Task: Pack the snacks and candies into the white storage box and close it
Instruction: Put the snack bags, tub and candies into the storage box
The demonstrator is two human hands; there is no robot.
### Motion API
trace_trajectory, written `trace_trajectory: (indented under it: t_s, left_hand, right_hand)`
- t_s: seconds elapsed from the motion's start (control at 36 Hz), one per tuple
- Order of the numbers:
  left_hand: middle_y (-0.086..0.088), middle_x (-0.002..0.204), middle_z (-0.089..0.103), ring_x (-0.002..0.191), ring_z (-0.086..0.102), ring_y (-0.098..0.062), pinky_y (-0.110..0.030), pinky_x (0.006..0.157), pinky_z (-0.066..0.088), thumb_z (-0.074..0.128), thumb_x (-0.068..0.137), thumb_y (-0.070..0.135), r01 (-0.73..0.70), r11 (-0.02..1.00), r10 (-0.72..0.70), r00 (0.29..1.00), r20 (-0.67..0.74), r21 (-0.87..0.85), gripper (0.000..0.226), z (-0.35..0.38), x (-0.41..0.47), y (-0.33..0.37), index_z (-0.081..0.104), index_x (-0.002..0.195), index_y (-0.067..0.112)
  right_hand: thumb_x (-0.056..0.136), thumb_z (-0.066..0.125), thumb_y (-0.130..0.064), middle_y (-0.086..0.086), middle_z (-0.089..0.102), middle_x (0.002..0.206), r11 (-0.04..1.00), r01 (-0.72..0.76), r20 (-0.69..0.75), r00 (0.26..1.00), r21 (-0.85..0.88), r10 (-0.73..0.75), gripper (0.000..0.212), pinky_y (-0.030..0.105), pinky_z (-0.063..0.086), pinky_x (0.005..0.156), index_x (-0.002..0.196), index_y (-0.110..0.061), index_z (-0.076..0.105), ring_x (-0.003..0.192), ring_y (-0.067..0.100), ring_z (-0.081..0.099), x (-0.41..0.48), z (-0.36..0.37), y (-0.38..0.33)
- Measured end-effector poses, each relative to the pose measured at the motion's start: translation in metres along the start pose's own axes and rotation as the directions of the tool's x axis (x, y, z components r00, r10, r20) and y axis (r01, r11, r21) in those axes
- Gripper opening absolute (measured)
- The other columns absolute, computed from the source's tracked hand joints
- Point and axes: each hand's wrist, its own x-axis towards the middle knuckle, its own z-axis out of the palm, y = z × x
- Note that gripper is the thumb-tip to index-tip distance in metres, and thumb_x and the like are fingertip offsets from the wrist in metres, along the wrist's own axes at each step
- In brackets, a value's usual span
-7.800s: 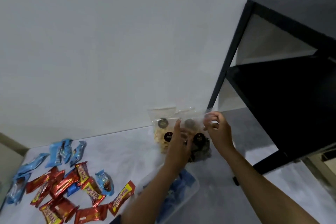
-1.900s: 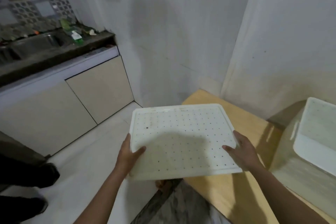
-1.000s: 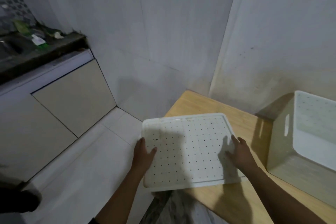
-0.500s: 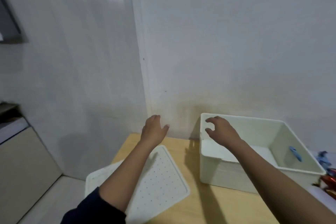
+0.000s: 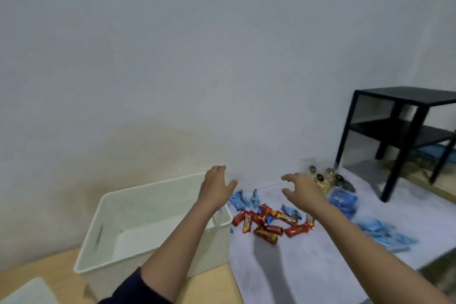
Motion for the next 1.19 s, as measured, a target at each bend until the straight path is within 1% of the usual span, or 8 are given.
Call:
trace_trajectory:
  t_s: [0.22,0.44,0.5,0.67,0.81,0.89,1.11,1.19]
  left_hand:
    - [-0.009,0.149,0.029,0.138,0.025,-0.023,-0.033,0.111,0.024,0.047,0.095,0.034,-0.087,0.990,0.101,0.987,0.122,-0.116,0.058,0.112,0.030,0.091,0.028,0.143,0.009]
    - [-0.010,0.148,0.032,0.137,0.027,-0.024,-0.034,0.110,0.026,0.049,0.094,0.035,-0.105,0.984,0.133,0.970,0.203,-0.144,0.059,0.191,0.094,0.131,0.029,0.142,0.008]
    - [-0.010,0.147,0.033,0.136,0.028,-0.024,-0.034,0.110,0.026,0.050,0.094,0.035,-0.085,0.984,0.117,0.971,0.209,-0.160,0.059,0.209,0.114,0.136,0.030,0.142,0.008]
    - [-0.009,0.144,0.039,0.133,0.034,-0.022,-0.031,0.109,0.028,0.051,0.094,0.027,-0.015,0.956,0.063,0.986,0.155,-0.292,0.051,0.259,0.185,0.145,0.036,0.140,0.009]
    - [-0.008,0.142,0.042,0.132,0.035,-0.020,-0.028,0.108,0.028,0.051,0.094,0.025,0.006,0.935,0.043,0.990,0.131,-0.355,0.049,0.291,0.228,0.149,0.038,0.139,0.010]
    - [-0.006,0.142,0.041,0.132,0.035,-0.019,-0.025,0.107,0.027,0.051,0.094,0.024,0.021,0.928,0.027,0.992,0.121,-0.371,0.047,0.309,0.242,0.146,0.038,0.138,0.011]
    - [-0.002,0.138,0.041,0.130,0.037,-0.014,-0.020,0.104,0.026,0.051,0.094,0.019,0.080,0.893,-0.055,0.996,0.068,-0.442,0.042,0.359,0.267,0.144,0.042,0.135,0.013]
    - [-0.002,0.132,0.044,0.124,0.041,-0.014,-0.021,0.104,0.030,0.053,0.093,0.014,0.110,0.866,-0.123,0.992,0.006,-0.489,0.040,0.379,0.275,0.148,0.045,0.132,0.011]
  right_hand:
    - [0.085,0.055,-0.011,0.011,0.052,0.135,0.985,-0.168,-0.069,0.983,0.047,0.171,0.043,0.032,0.040,0.100,0.128,-0.012,0.054,0.123,0.025,0.049,-0.003,-0.049,0.122]
    - [0.085,0.058,-0.009,0.008,0.054,0.131,0.953,-0.287,-0.082,0.952,0.100,0.296,0.042,0.019,0.038,0.081,0.126,-0.016,0.056,0.112,0.021,0.055,0.034,-0.059,0.215]
    - [0.084,0.057,-0.008,0.009,0.055,0.128,0.949,-0.303,-0.069,0.949,0.092,0.309,0.041,0.020,0.040,0.081,0.125,-0.015,0.057,0.111,0.022,0.055,0.052,-0.059,0.234]
    - [0.087,0.056,-0.011,0.009,0.056,0.126,0.949,-0.310,-0.069,0.947,0.057,0.314,0.039,0.027,0.040,0.090,0.126,-0.014,0.055,0.116,0.022,0.052,0.117,-0.063,0.284]
    - [0.090,0.054,-0.009,0.011,0.057,0.124,0.952,-0.295,-0.056,0.952,0.082,0.300,0.039,0.023,0.037,0.091,0.129,-0.012,0.052,0.114,0.023,0.053,0.169,-0.060,0.311]
    - [0.090,0.054,-0.008,0.011,0.057,0.124,0.949,-0.294,-0.053,0.952,0.112,0.301,0.040,0.019,0.035,0.088,0.129,-0.012,0.052,0.112,0.023,0.054,0.195,-0.051,0.330]
    - [0.088,0.056,-0.006,0.012,0.056,0.127,0.953,-0.232,-0.073,0.965,0.197,0.250,0.035,0.030,0.034,0.102,0.123,-0.011,0.057,0.120,0.025,0.048,0.261,-0.029,0.395]
    - [0.089,0.055,-0.007,0.011,0.054,0.129,0.952,-0.199,-0.054,0.975,0.232,0.217,0.035,0.029,0.033,0.102,0.124,-0.011,0.056,0.123,0.025,0.046,0.287,-0.018,0.422]
